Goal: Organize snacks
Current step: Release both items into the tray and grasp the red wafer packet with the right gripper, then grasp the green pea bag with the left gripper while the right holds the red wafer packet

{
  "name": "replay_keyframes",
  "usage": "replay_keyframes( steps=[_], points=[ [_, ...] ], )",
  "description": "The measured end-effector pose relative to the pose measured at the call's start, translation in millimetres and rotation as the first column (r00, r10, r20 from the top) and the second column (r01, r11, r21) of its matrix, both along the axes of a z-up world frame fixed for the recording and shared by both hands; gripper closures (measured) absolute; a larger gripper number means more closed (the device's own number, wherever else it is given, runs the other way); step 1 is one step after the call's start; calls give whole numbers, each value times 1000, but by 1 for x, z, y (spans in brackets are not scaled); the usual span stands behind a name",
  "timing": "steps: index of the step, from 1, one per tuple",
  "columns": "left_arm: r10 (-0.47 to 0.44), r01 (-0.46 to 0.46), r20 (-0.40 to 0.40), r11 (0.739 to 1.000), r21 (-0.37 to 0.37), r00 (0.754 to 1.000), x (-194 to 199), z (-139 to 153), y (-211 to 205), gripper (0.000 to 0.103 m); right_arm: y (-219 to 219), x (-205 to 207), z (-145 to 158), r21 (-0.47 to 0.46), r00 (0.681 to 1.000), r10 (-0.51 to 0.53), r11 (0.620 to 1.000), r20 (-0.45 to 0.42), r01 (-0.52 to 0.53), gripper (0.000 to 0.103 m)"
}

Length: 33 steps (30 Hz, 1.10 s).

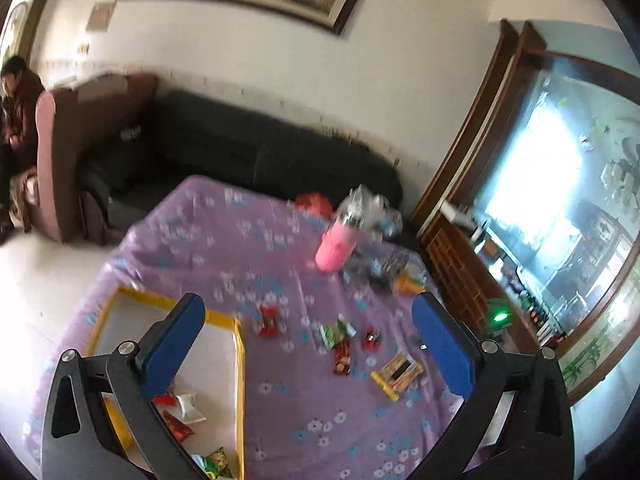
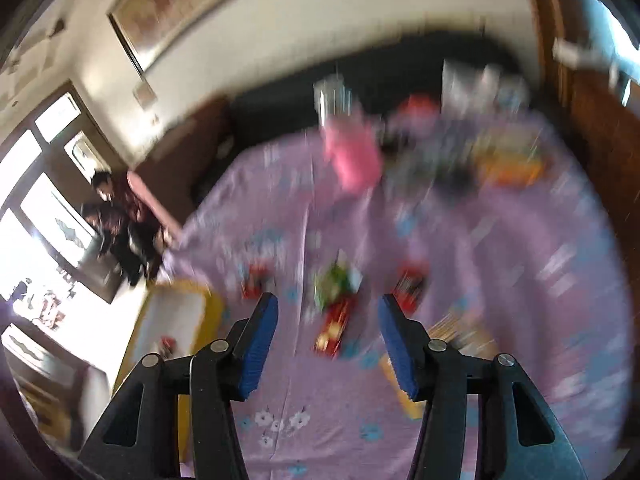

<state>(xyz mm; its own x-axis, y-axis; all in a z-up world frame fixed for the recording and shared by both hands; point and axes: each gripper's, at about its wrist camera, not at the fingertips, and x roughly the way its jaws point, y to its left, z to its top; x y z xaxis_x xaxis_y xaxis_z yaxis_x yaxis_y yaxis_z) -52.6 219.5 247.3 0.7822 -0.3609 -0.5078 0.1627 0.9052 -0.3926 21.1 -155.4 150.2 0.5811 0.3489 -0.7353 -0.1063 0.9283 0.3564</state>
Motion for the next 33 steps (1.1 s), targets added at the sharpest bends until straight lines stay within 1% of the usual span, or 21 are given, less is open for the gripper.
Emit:
replay_keyframes(
  steps=[2,4,6,8,10,11,12,13,14,16,19,21,23,25,28,30,31,32,33],
  points=[
    [-18,18,-46,1000,-7,999,13,-17,-7,0,18,15,-43,-20,999,4,1000,-46,-5,51],
    [-42,42,-82,999,-7,996,24,-34,-19,0,38,27,-78,-65,997,3,998,-79,-8,51],
    [-62,63,-103,998,3,993,33,-47,-31,0,53,38,-103,-123,995,-6,992,-104,-7,51],
    [-92,95,-122,995,24,988,46,-60,-44,0,64,46,-120,-163,994,-10,987,-112,-8,51],
    [-116,124,-142,991,44,983,58,-74,-58,0,70,49,-131,-190,995,-13,982,-100,-6,52],
    [-132,141,-154,989,50,979,64,-82,-65,0,74,49,-134,-197,995,-11,980,-97,-8,62],
    [-144,155,-164,986,54,976,69,-87,-70,0,77,49,-137,-223,996,-16,975,-87,-4,73],
    [-160,173,-182,983,56,970,77,-96,-79,0,79,47,-138,-254,998,-18,967,-64,1,76],
    [-169,183,-192,982,55,967,82,-101,-84,0,79,44,-137,-263,998,-13,965,-56,-2,78],
    [-191,208,-216,977,55,957,95,-115,-98,0,77,38,-137,-257,998,-14,966,-54,-1,78],
    [-219,245,-241,966,82,945,112,-136,-119,0,64,22,-136,-241,998,-31,970,-58,16,78],
    [-241,275,-248,955,110,938,123,-148,-135,0,51,8,-135,-176,997,-39,984,-70,26,78],
    [-275,321,-266,936,148,924,137,-164,-156,0,43,-2,-131,-135,997,-35,991,-62,27,78],
    [-296,352,-287,920,169,911,150,-177,-174,0,34,-5,-134,-78,997,-26,997,-71,21,78],
    [-323,388,-297,901,193,899,168,-191,-200,0,29,-2,-134,-51,997,-16,999,-79,12,78],
    [-340,413,-297,880,233,892,177,-199,-216,0,29,-2,-135,-51,997,2,999,-72,-6,78],
    [-351,432,-305,863,262,885,180,-206,-225,0,28,-2,-135,-45,997,6,999,-72,-10,78],
    [-366,458,-323,843,283,873,182,-213,-232,0,27,-2,-136,-38,997,8,999,-74,-11,78],
    [-376,477,-340,829,292,862,184,-218,-236,0,25,-2,-136,-25,997,11,1000,-78,-13,78]
  ],
)
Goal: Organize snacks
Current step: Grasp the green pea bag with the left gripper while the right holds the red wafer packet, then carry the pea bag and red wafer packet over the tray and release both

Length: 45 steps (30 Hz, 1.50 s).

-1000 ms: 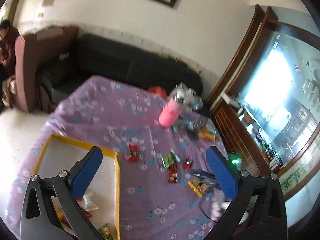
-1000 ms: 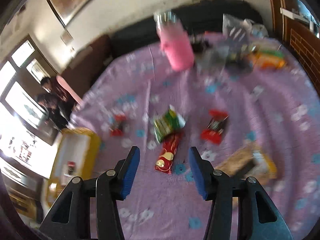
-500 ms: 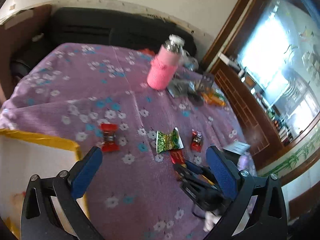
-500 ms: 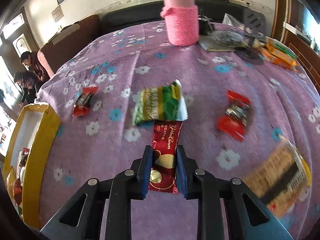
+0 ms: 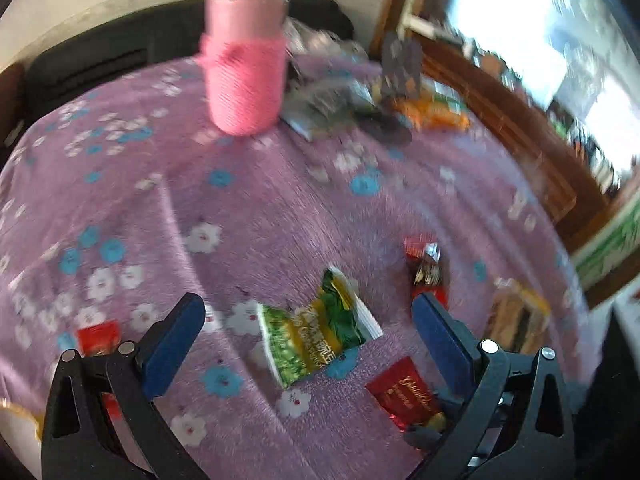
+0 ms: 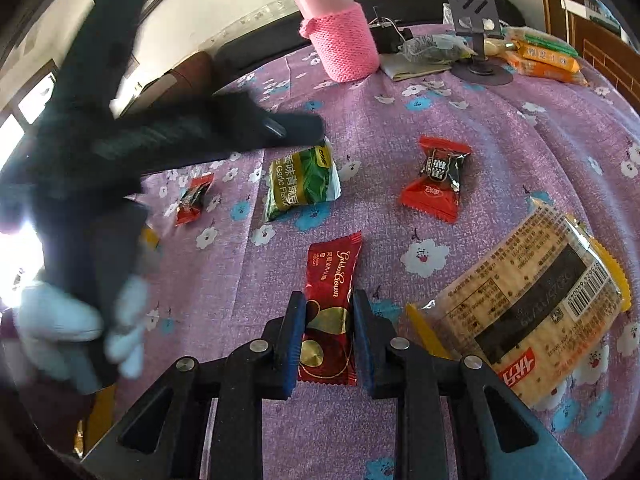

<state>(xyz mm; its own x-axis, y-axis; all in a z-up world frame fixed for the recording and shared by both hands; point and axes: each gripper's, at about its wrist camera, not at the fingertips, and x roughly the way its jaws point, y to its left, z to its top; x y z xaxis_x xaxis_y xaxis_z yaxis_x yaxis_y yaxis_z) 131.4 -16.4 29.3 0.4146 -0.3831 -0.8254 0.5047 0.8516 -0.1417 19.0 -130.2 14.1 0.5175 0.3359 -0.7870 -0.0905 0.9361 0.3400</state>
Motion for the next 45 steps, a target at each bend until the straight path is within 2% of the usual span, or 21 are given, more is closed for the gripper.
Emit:
replay_keyframes(
  steps=[1,3,4,5,7,10,14,15,16,17,22,25,29,33,35,36,40,43,45],
  points=[
    [-20,21,-16,999,26,1000,0,-7,-4,2,-2,0,-1,12,1000,2,1000,-5,-2,78],
    [-35,37,-30,997,69,999,0,-14,-7,18,-3,0,0,25,1000,2,1000,-11,-2,78],
    [-44,48,-48,995,85,998,0,-18,-8,38,-3,0,0,24,1000,2,1000,-12,-2,78],
    [-44,48,-40,994,96,998,-2,-19,-8,48,-3,1,0,20,1000,4,1000,-11,-3,78],
    [-52,56,-40,994,93,998,-3,-18,-7,56,-1,-1,0,6,1000,4,1000,-6,-4,78],
    [-44,47,-33,994,96,998,-2,-16,-8,56,2,-2,1,-11,1000,6,1000,2,-6,78],
    [-41,38,18,991,127,999,-6,-19,-13,49,5,-3,1,-36,1000,15,999,12,-15,77],
    [-36,33,23,991,131,999,-6,-19,-13,49,7,-3,1,-48,1000,19,999,18,-18,77],
    [-27,25,14,992,127,1000,-5,-19,-13,54,9,-3,1,-61,999,21,998,24,-20,77],
    [-14,13,9,994,112,1000,-5,-17,-12,61,10,-4,1,-72,999,23,997,30,-21,77],
    [36,-38,35,998,51,999,-15,1,2,78,7,-6,2,-54,999,12,999,31,-10,83],
    [55,-56,47,998,28,997,-28,11,14,79,4,-7,5,-16,999,4,1000,38,-4,90],
    [69,-70,38,998,8,997,-44,18,28,79,5,-6,5,-10,999,1,1000,36,-1,90],
    [110,-109,36,993,-46,993,-62,28,45,79,5,-6,6,29,999,7,1000,34,-8,92],
    [140,-137,48,988,-68,989,-76,36,58,79,5,-7,8,53,999,10,999,36,-12,94],
    [151,-147,52,986,-79,987,-81,39,63,79,5,-9,10,67,999,15,998,42,-18,101],
    [225,-214,62,966,-145,972,-112,53,98,79,9,-11,13,61,998,33,997,60,-37,102],
    [289,-274,49,939,-207,956,-136,58,125,79,13,-9,6,52,998,28,998,51,-30,92],
    [331,-311,38,915,-256,943,-151,61,143,79,17,-6,0,46,999,47,998,25,-48,74]
  ],
)
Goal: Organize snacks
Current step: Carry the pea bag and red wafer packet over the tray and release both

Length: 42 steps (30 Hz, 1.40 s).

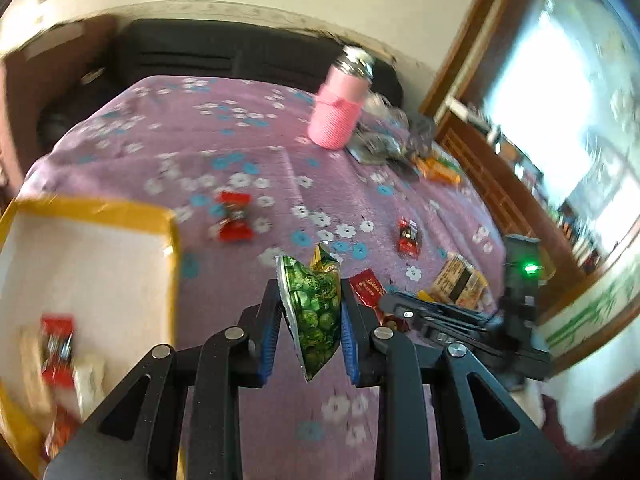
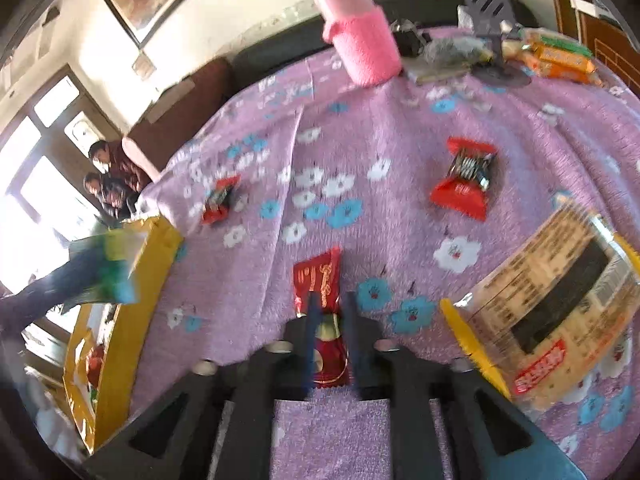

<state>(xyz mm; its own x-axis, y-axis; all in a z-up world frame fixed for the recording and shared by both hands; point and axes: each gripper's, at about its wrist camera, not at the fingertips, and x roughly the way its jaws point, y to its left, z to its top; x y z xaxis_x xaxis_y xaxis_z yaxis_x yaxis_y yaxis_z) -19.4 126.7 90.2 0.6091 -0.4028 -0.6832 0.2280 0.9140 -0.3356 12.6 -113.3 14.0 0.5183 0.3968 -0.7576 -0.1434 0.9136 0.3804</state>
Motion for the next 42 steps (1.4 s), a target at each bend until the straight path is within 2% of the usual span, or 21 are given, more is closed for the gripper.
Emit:
replay_keyframes(
  steps=[2,4,7,9,10,14,17,20,22,26,29,33,36,42],
  points=[
    [38,-37,15,998,-44,999,-16,4,16,79,4,-2,1,-11,1000,11,1000,20,-11,68],
    [75,-73,26,995,-72,997,-30,6,33,79,15,-2,1,-67,999,19,998,32,-17,69],
    [115,-112,32,989,-102,993,-44,8,56,79,30,-1,-1,-178,999,24,984,43,-16,71],
    [156,-151,45,984,-95,987,-52,9,71,79,42,-3,-1,-279,998,25,960,55,-8,77],
    [170,-165,51,982,-90,984,-55,9,76,79,44,-3,-1,-296,998,23,955,58,-5,77],
    [232,-226,58,969,-104,971,-66,6,107,79,39,-4,3,-263,999,-3,965,47,15,77],
    [273,-265,54,957,-117,961,-69,3,130,79,40,-14,18,-215,998,-4,976,61,17,77],
    [313,-306,39,944,-128,949,-70,-1,151,79,56,-22,42,-169,994,45,985,95,-28,77],
    [341,-336,20,932,-135,940,-67,-5,166,79,80,-28,63,-132,986,113,987,121,-97,78],
    [378,-377,-18,917,-127,926,-58,-13,188,79,140,-36,84,-114,957,257,963,133,-243,78],
    [383,-384,-37,916,-114,923,-48,-18,200,79,185,-39,81,-93,931,348,936,106,-339,78],
    [382,-386,-63,919,-84,922,-33,-27,211,79,235,-39,69,-110,909,410,910,77,-401,78],
    [388,-393,-78,917,-65,918,-25,-32,217,79,259,-37,57,-130,902,429,898,53,-420,78],
    [394,-400,-98,916,-45,914,-21,-40,226,78,277,-29,32,-176,905,425,891,4,-418,78]
  ],
)
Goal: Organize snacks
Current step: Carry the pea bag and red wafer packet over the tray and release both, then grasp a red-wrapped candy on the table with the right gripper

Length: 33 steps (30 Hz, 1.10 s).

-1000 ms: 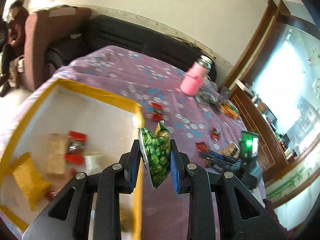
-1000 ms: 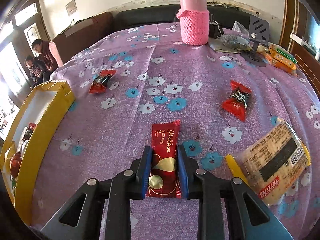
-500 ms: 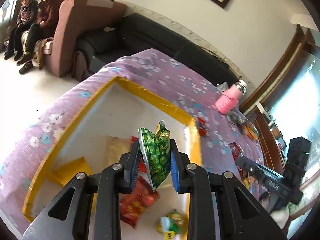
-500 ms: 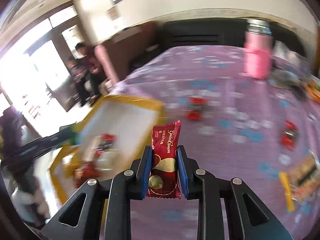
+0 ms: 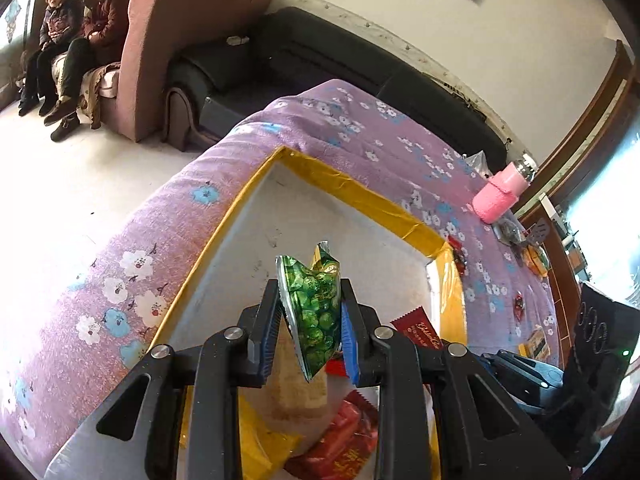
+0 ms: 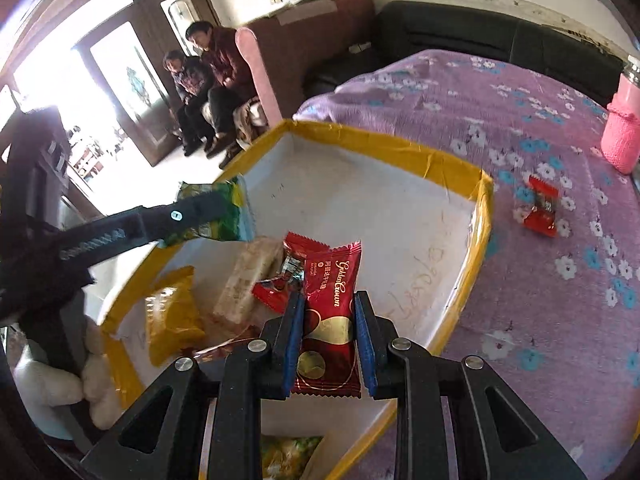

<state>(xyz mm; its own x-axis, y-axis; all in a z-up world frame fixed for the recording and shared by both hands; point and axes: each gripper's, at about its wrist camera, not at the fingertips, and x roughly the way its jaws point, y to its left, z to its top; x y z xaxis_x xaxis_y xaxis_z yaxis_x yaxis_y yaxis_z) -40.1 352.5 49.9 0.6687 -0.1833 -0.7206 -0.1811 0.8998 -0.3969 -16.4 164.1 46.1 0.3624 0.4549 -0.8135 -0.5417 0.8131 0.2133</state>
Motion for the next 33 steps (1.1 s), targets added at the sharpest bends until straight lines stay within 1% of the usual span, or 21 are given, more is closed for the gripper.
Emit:
replay_keyframes(
  steps=[1,2,3,4,6,9,11,16,19,21,24,28,33],
  points=[
    [7,-7,-4,1000,-3,1000,0,-1,1,78,3,-1,-3,-8,1000,-3,1000,0,3,78],
    [14,-14,-9,1000,-9,1000,0,-2,3,78,3,2,-7,-12,1000,-5,1000,-2,5,75],
    [19,-19,-13,1000,-17,1000,-1,-3,4,78,2,3,-9,-11,1000,-17,1000,-2,17,75],
    [23,-23,-14,999,-25,1000,-2,-3,5,76,0,4,-8,-2,1000,-28,1000,-3,28,75],
    [29,-30,-12,999,-33,1000,-7,-1,6,73,-4,3,-4,24,1000,-28,999,-7,28,74],
    [36,-35,22,999,-38,999,-17,10,4,67,-12,-4,8,49,999,-32,998,21,31,72],
    [48,-46,45,998,-42,998,-26,19,0,54,-18,-8,15,70,999,-42,997,27,40,69],
    [70,-66,76,996,-59,995,-48,34,-12,38,-45,-17,29,128,996,-82,989,31,77,69],
    [69,-61,100,995,-85,993,-61,41,-23,31,-67,-20,34,150,993,-115,983,31,110,66],
    [51,-36,124,992,-121,991,-69,45,-31,30,-85,-21,36,160,989,-147,977,28,140,64],
    [6,12,129,990,-143,992,-72,49,-46,30,-113,-19,38,169,980,-200,966,19,194,64],
    [-55,73,143,990,-120,988,-79,60,-71,30,-167,-18,46,168,956,-292,944,38,282,64],
    [-130,147,150,983,-107,980,-81,68,-102,30,-242,-12,64,157,905,-421,900,68,407,63]
  ],
)
